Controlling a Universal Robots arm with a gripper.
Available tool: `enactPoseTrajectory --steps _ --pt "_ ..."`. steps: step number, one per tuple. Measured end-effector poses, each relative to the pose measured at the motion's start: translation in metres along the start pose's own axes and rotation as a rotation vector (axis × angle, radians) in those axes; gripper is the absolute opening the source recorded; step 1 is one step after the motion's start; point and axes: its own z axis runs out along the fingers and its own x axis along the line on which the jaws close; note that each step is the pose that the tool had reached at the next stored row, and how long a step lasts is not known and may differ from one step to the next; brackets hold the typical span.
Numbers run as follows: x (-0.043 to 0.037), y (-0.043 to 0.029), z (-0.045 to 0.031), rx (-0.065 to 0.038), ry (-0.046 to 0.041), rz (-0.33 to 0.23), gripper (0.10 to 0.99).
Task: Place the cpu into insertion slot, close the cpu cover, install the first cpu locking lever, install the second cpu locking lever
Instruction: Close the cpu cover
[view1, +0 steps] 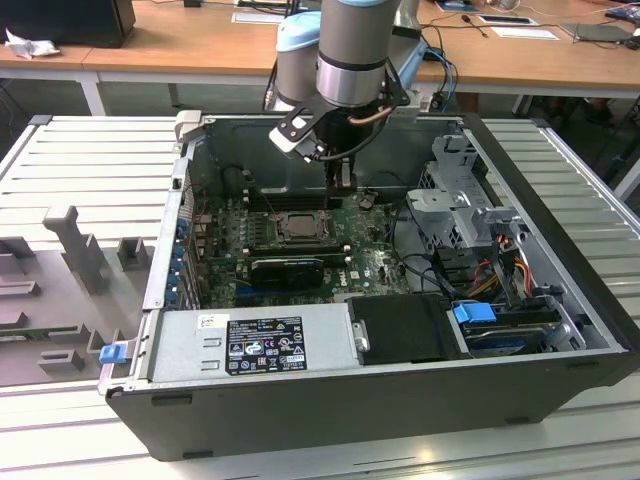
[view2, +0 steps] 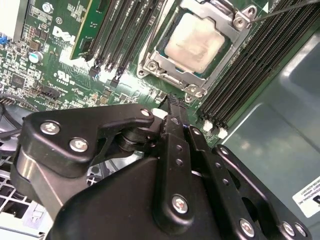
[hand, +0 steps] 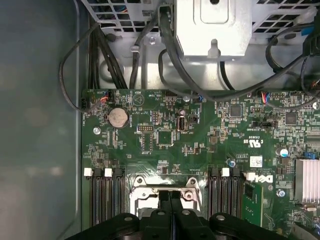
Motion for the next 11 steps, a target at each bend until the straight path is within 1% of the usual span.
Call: enactPoseTrajectory --steps 2,3,4,5,7,10,11 --pt "-0.0003 -0.006 0.008 0.0 -0.0001 0.0 0.106" --pt "-0.0004 -0.0087 0.0132 0.0 -0.0002 0.0 0.106" --pt "-0.0005 -0.0113 0.0165 0.0 -0.0003 0.0 0.106" --pt "-0.0005 -0.0141 0.0172 0.0 -0.0003 0.0 0.106" --pt "-0.0006 -0.0242 0.0181 0.0 -0.0004 -0.001 0.106" --pt "-0.0003 -0.0337 0.0187 0.0 -0.0003 0.0 0.106" --pt "-0.0003 -0.0353 0.0187 0.0 -0.0002 0.0 0.106"
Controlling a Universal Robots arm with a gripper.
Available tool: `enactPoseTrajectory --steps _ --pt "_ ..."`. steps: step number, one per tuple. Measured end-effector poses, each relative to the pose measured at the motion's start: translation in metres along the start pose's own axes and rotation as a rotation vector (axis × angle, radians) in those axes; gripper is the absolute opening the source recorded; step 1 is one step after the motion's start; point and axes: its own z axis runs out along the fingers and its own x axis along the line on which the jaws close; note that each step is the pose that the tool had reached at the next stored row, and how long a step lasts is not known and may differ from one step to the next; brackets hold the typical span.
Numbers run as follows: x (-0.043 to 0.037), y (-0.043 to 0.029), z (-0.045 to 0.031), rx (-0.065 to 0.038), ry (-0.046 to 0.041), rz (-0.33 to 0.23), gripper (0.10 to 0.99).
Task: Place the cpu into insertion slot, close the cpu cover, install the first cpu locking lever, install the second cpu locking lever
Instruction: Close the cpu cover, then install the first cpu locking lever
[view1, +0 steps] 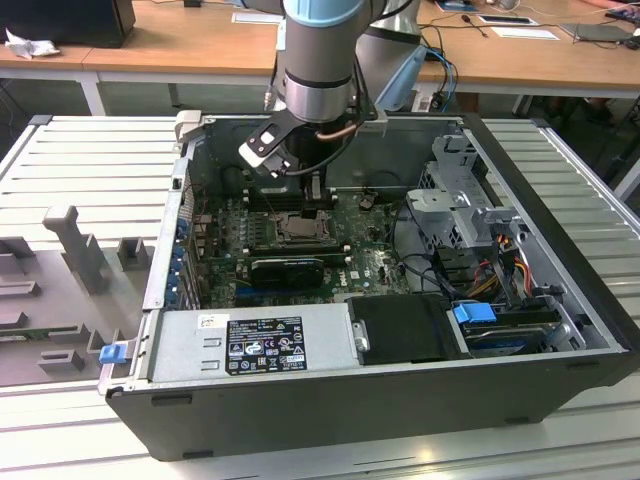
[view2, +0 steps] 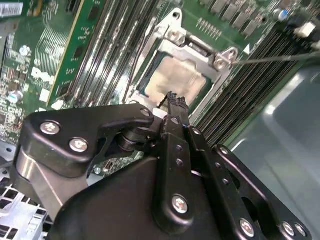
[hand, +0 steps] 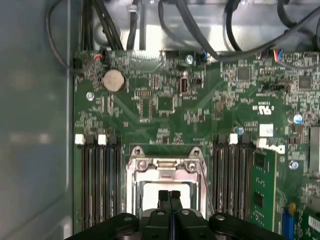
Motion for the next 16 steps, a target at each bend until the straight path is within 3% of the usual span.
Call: enactPoseTrajectory --steps 9,16 --pt "0.0 -0.0095 0.0 0.0 -0.0001 0.0 0.106" --pt "0.0 -0.0102 -0.0009 0.0 -0.0002 0.0 0.106"
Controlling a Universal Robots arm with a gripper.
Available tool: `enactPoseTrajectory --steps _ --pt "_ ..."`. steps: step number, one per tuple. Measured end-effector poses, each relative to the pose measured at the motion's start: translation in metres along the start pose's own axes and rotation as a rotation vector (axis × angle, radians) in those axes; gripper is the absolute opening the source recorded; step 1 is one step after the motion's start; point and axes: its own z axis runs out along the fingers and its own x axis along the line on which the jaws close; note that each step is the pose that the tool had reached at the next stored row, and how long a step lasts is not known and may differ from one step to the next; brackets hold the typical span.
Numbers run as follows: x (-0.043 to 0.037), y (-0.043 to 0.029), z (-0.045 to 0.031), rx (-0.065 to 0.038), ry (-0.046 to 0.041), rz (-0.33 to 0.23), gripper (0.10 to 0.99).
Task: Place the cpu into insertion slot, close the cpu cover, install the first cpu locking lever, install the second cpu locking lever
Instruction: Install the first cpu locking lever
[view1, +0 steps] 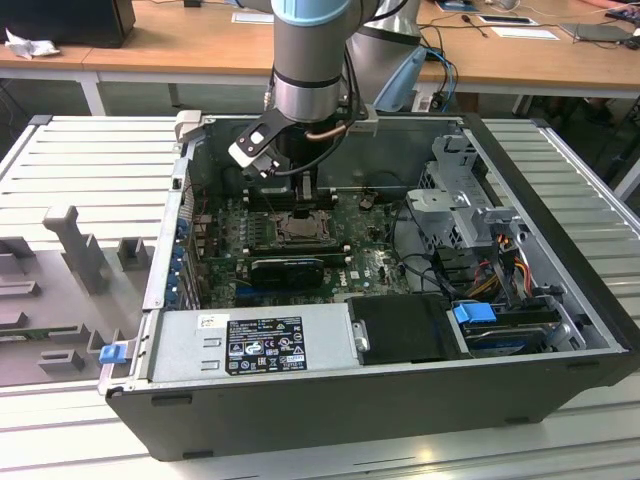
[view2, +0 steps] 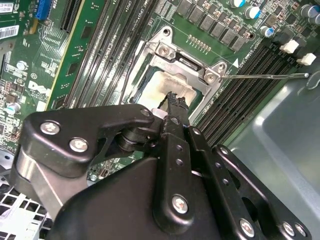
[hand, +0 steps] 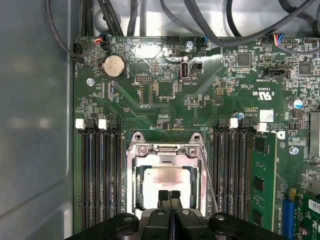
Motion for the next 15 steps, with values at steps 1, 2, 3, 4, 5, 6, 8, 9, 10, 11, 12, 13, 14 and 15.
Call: enactPoseTrajectory --steps 1,2,3,4,5,6,8,9,10,11,12,13,14,15 --pt "0.0 0.0 -0.0009 0.0 0.0001 0.0 0.106" --pt "0.0001 0.0 -0.0016 0.0 0.0001 0.0 0.106" --pt "0.0001 0.0 -0.0027 0.0 0.0002 0.0 0.106" --pt "0.0001 0.0 -0.0035 0.0 0.0002 0.0 0.106" --pt "0.0001 0.0 -0.0038 0.0 0.0001 0.0 0.106" --pt "0.0001 0.0 -0.0045 0.0 0.0 0.0 0.106" --pt "0.0001 0.0 -0.0053 0.0 0.0001 0.0 0.106" --pt "0.0002 0.0 -0.0057 0.0 0.0001 0.0 0.106" --pt "0.0002 0.0 -0.0064 0.0 0.0001 0.0 0.106" --pt "0.0002 0.0 -0.0083 0.0 0.0001 0.0 0.106" --pt "0.0003 0.0001 -0.0092 0.0 0.0002 0.0 0.106" --pt "0.0003 0.0001 -0.0108 0.0 0.0001 0.0 0.106" --pt "0.0003 0.0001 -0.0122 0.0 0.0002 0.0 0.106" --pt "0.0004 0.0001 -0.013 0.0 0.0002 0.0 0.106"
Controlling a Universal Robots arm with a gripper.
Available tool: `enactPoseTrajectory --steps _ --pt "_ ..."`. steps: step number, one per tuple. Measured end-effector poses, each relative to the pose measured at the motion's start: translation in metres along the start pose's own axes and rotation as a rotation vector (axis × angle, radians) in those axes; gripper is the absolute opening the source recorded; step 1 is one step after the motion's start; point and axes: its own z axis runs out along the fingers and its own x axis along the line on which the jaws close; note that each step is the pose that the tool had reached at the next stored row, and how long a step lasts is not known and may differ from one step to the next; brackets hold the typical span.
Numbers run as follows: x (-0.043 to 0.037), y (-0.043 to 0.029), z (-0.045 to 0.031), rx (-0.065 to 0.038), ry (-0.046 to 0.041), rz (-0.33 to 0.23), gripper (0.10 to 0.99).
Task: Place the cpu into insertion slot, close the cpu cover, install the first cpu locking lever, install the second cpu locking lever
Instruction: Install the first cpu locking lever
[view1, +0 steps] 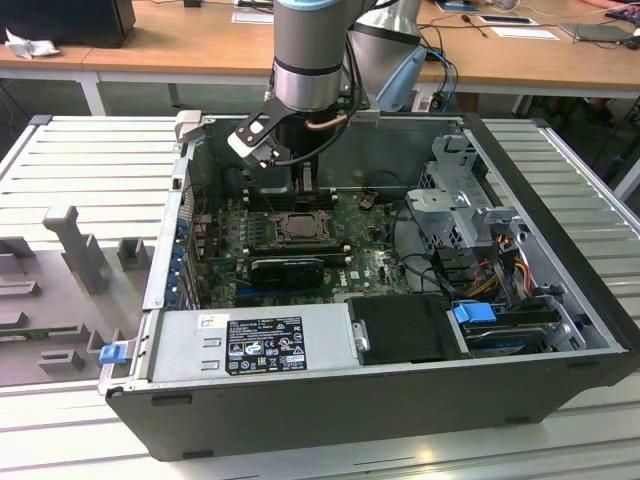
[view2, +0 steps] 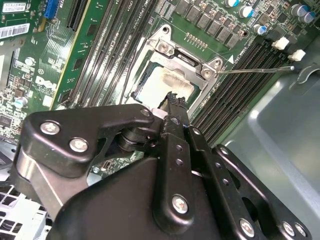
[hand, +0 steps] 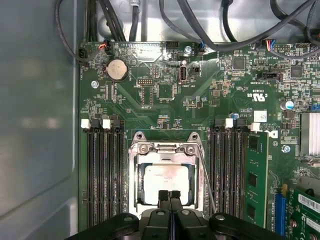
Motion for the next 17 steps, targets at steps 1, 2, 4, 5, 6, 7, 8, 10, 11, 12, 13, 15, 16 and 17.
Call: enactPoseTrajectory --steps 1,2,4,5,6,7,8,10,11,12,13,15,16,17 --pt "0.0 0.0 -0.0011 0.0 -0.0001 0.0 0.106" --pt "0.0 0.0 -0.0017 0.0 -0.0001 0.0 0.106" --pt "0.0001 0.0 -0.003 0.0 -0.0001 0.0 0.106" --pt "0.0001 0.0 -0.0037 0.0 -0.0001 0.0 0.106" --pt "0.0001 0.0 -0.0052 0.0 0.0 0.0 0.106" --pt "0.0002 0.0 -0.0062 0.0 0.0 0.0 0.106" --pt "0.0002 0.0 -0.0071 0.0 -0.0001 0.0 0.106" --pt "0.0002 0.0001 -0.01 0.0 -0.0001 0.0 0.106" --pt "0.0003 0.0001 -0.0119 0.0 -0.0001 0.0 0.106" --pt "0.0003 0.0001 -0.0137 0.0 -0.0001 0.0 0.106" --pt "0.0004 0.0001 -0.0158 0.0 -0.0001 0.0 0.106" --pt "0.0005 0.0001 -0.0212 0.0 0.0 0.0 0.106" --pt "0.0006 0.0002 -0.0259 0.0 0.0 0.0 0.106" --pt "0.0008 0.0002 -0.0317 0.0 -0.0001 0.0 0.106"
